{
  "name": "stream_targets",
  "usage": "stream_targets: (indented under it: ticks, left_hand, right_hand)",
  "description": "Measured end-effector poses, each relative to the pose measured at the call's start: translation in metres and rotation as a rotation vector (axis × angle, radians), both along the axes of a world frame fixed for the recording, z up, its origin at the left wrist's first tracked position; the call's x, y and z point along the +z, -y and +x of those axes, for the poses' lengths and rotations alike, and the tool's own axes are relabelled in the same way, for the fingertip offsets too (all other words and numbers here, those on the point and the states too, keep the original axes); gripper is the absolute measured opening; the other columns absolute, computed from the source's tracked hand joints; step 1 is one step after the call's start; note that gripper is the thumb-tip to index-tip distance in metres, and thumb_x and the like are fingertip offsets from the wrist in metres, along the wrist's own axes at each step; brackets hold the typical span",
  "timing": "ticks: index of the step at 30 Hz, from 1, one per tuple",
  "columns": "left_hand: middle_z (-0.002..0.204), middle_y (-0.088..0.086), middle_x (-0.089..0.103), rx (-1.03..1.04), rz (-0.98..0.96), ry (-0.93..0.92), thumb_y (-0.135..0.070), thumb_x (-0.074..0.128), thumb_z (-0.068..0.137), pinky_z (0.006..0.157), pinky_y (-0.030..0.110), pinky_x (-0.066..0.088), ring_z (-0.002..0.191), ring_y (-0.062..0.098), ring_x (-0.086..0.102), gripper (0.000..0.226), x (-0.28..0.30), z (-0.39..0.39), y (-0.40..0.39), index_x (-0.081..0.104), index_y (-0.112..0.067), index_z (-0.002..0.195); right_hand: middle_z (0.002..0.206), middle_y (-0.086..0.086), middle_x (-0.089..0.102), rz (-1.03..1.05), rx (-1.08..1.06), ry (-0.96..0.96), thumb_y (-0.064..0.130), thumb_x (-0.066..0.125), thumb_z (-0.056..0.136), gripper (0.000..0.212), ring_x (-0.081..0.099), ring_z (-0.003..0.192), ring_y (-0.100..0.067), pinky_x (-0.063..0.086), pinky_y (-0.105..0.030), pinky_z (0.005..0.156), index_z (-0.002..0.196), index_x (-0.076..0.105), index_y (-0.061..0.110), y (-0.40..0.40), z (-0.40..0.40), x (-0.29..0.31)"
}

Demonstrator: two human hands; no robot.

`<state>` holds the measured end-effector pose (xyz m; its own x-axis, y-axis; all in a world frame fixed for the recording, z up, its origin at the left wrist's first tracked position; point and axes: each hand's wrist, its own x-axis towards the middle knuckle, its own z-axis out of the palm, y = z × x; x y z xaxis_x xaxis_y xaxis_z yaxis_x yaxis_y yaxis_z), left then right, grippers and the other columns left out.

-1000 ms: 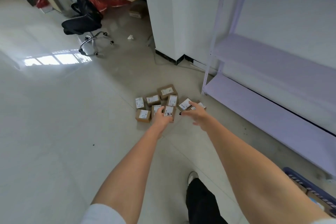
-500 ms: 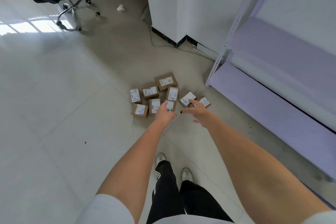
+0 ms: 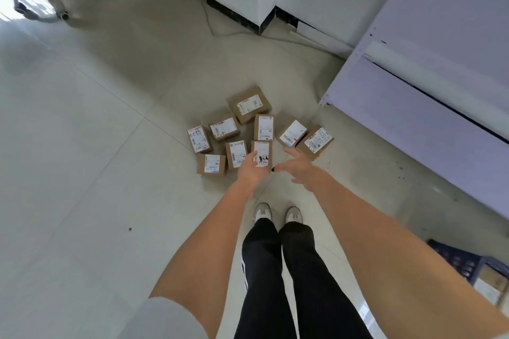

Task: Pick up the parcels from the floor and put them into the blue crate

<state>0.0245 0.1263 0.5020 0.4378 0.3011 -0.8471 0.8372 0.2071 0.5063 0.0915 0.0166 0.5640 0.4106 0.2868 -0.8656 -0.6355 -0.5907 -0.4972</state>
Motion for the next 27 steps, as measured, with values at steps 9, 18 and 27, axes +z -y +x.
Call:
stream_targets:
  ticks: [9,18,27]
  left_hand:
    - [0.140,0.010,0.047,-0.049,0.024,-0.041,-0.005,0.062,0.084,0.107,0.033,0.039,0.128,0.026,0.046,0.068,-0.167,0.040,-0.008,0.033,-0.016,0.144]
    - [0.139,0.011,0.049,-0.073,0.134,-0.089,-0.002,0.058,0.086,0.105,0.041,0.042,0.126,0.027,0.050,0.065,-0.377,0.077,-0.051,0.030,-0.013,0.144]
    - [0.146,0.011,0.041,-0.120,0.265,-0.173,-0.009,0.057,0.088,0.100,0.040,0.047,0.127,0.030,0.048,0.074,-0.475,0.090,-0.061,0.015,-0.014,0.149]
  right_hand:
    - [0.136,-0.007,0.048,-0.061,0.003,-0.058,0.006,0.066,0.081,0.073,0.042,0.124,-0.024,0.039,-0.038,0.098,0.145,0.034,0.024,-0.016,0.048,-0.183]
    - [0.153,-0.006,0.029,-0.074,0.022,-0.042,0.004,0.062,0.084,0.076,0.035,0.134,-0.024,0.036,-0.040,0.109,0.148,0.027,0.022,-0.042,0.087,-0.408]
    - [0.144,-0.010,0.043,-0.143,0.080,-0.061,0.008,0.050,0.093,0.065,0.043,0.130,-0.028,0.040,-0.040,0.097,0.148,0.019,0.018,-0.072,0.091,-0.529]
